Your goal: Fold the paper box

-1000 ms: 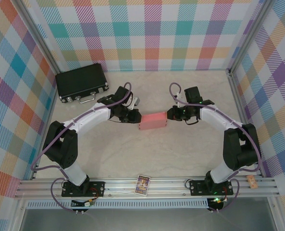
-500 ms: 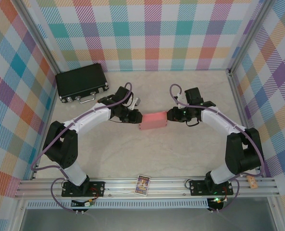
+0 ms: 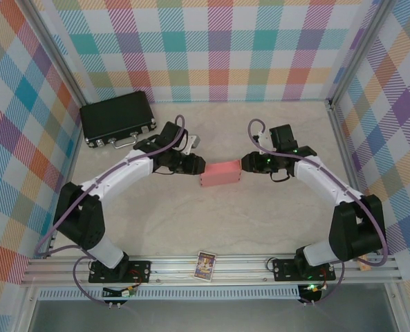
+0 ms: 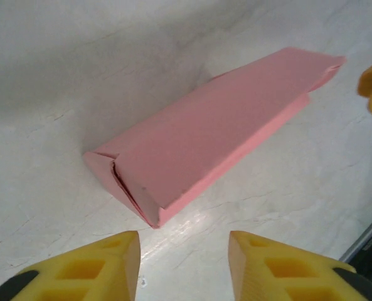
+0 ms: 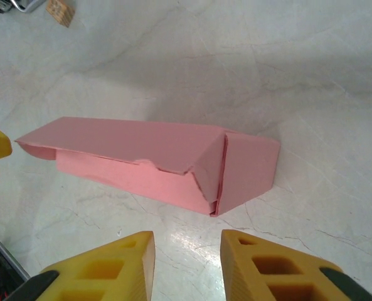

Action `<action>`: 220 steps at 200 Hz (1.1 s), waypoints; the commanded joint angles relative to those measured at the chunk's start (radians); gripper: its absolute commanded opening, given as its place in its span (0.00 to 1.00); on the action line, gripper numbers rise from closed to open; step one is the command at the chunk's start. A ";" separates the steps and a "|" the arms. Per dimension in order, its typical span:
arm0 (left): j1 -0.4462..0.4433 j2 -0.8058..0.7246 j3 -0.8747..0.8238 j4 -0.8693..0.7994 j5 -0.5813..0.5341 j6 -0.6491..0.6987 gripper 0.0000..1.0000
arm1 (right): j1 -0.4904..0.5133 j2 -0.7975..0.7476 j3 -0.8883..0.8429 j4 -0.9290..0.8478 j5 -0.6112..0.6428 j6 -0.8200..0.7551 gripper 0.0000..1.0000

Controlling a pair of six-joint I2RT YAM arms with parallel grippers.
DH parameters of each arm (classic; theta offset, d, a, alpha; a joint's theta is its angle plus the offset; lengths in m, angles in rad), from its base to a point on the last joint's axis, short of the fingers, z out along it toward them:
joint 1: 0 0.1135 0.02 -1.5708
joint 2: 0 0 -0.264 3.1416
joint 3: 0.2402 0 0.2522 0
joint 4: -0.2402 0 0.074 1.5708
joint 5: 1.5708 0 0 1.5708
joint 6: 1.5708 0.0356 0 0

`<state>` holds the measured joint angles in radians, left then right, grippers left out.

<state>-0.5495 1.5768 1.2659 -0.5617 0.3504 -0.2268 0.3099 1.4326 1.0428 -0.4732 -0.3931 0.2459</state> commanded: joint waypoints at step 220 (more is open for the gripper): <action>0.017 0.069 0.006 0.115 -0.109 -0.218 0.57 | 0.002 0.203 0.166 -0.026 -0.031 0.025 0.47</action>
<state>-0.5400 1.6192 1.2480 -0.4629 0.2626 -0.4137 0.3092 1.6157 1.2087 -0.4911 -0.4049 0.2695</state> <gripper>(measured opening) 0.577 0.475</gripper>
